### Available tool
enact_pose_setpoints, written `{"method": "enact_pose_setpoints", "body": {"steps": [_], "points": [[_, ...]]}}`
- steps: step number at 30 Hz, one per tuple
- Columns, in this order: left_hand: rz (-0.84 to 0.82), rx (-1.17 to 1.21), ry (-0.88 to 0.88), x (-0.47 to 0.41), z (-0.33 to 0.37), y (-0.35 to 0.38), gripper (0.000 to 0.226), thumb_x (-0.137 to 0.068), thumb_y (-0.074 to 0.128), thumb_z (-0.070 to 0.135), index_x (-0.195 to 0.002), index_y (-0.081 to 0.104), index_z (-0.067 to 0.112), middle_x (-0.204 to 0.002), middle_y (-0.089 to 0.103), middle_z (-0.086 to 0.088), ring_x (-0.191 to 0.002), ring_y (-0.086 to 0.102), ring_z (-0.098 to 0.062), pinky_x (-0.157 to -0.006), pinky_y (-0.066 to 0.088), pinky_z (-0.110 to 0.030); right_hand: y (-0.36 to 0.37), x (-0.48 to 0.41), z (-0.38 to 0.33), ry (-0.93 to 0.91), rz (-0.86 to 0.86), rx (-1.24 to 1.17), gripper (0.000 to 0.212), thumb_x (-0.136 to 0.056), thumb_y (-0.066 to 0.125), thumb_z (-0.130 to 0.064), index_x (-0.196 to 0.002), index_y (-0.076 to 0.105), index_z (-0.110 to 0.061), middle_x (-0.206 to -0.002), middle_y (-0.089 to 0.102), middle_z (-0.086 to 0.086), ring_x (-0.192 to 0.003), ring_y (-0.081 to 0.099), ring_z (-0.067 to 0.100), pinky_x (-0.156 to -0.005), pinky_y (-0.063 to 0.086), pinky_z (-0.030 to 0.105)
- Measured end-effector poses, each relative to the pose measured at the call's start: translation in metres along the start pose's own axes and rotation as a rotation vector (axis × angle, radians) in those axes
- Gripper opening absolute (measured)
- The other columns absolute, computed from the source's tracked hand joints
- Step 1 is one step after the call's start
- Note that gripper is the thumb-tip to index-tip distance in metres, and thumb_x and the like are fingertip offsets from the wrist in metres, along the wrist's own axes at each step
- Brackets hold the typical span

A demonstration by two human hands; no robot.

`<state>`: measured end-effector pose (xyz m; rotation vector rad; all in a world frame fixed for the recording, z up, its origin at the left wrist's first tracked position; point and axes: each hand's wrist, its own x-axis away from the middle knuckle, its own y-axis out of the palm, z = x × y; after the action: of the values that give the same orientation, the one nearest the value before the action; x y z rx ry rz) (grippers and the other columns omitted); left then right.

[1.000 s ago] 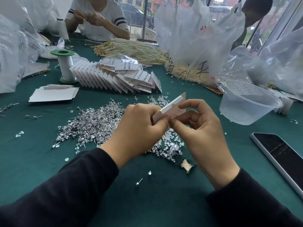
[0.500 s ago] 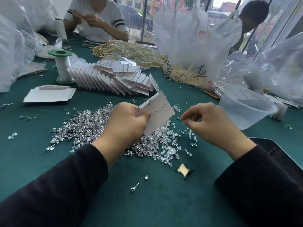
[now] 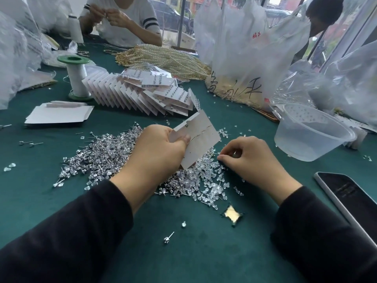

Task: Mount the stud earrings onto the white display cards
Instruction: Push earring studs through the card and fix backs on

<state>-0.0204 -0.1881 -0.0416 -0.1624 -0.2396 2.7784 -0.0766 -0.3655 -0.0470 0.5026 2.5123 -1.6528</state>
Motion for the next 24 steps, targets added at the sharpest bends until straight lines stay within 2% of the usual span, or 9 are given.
{"method": "enact_pose_setpoints", "body": {"steps": [3,6,11,15,20,24], "points": [[-0.026,0.021,-0.023,0.002,0.000,0.002,0.019,-0.087,0.059,0.015,-0.075,0.064,0.001,-0.082,0.069,-0.024,-0.076,0.067,-0.039,-0.072,0.054,-0.056,0.003,0.000,-0.001,-0.009,0.060,0.030,0.006,-0.078,0.066,-0.013,-0.075,0.070,-0.016,-0.065,0.056,-0.014,-0.061,0.049,-0.003,-0.058,0.035,0.001],[-0.054,0.036,-0.054,0.002,-0.001,0.004,0.018,-0.088,0.058,0.014,-0.076,0.062,0.001,-0.082,0.068,-0.023,-0.070,0.068,-0.036,-0.070,0.057,-0.051,-0.004,0.002,-0.002,0.021,0.163,-0.058,0.011,-0.077,0.063,-0.006,-0.076,0.067,-0.016,-0.066,0.060,-0.012,-0.059,0.052,-0.001,-0.056,0.036,0.003],[-0.060,0.071,-0.076,0.005,0.002,0.004,0.014,-0.086,0.060,0.011,-0.076,0.061,0.001,-0.084,0.068,-0.024,-0.075,0.068,-0.037,-0.071,0.056,-0.051,-0.014,0.011,-0.015,0.041,0.258,-0.307,0.013,-0.075,0.068,-0.005,-0.072,0.069,-0.018,-0.065,0.067,-0.006,-0.058,0.060,0.007,-0.057,0.048,0.018],[-0.048,0.036,-0.054,0.006,0.001,0.005,0.016,-0.084,0.061,0.010,-0.071,0.062,-0.001,-0.082,0.069,-0.024,-0.076,0.068,-0.037,-0.073,0.055,-0.052,-0.017,0.021,-0.029,-0.002,0.292,-0.463,0.016,-0.077,0.071,-0.007,-0.073,0.071,-0.023,-0.067,0.070,-0.010,-0.060,0.062,0.001,-0.058,0.045,0.010],[-0.052,0.008,-0.034,0.006,-0.001,0.009,0.020,-0.083,0.062,0.010,-0.063,0.062,0.008,-0.071,0.069,-0.014,-0.070,0.067,-0.031,-0.071,0.056,-0.051,-0.010,0.029,-0.043,-0.080,0.343,-0.452,0.013,-0.075,0.071,-0.006,-0.075,0.070,-0.020,-0.067,0.069,-0.008,-0.063,0.063,0.008,-0.062,0.052,0.020],[-0.046,0.007,0.010,0.008,0.001,0.010,0.017,-0.082,0.061,0.010,-0.069,0.064,0.001,-0.075,0.070,-0.021,-0.074,0.067,-0.038,-0.068,0.055,-0.052,0.002,0.031,-0.050,-0.187,0.319,-0.363,0.010,-0.074,0.071,-0.001,-0.075,0.069,-0.010,-0.073,0.065,-0.001,-0.067,0.061,0.010,-0.066,0.052,0.027]]}}
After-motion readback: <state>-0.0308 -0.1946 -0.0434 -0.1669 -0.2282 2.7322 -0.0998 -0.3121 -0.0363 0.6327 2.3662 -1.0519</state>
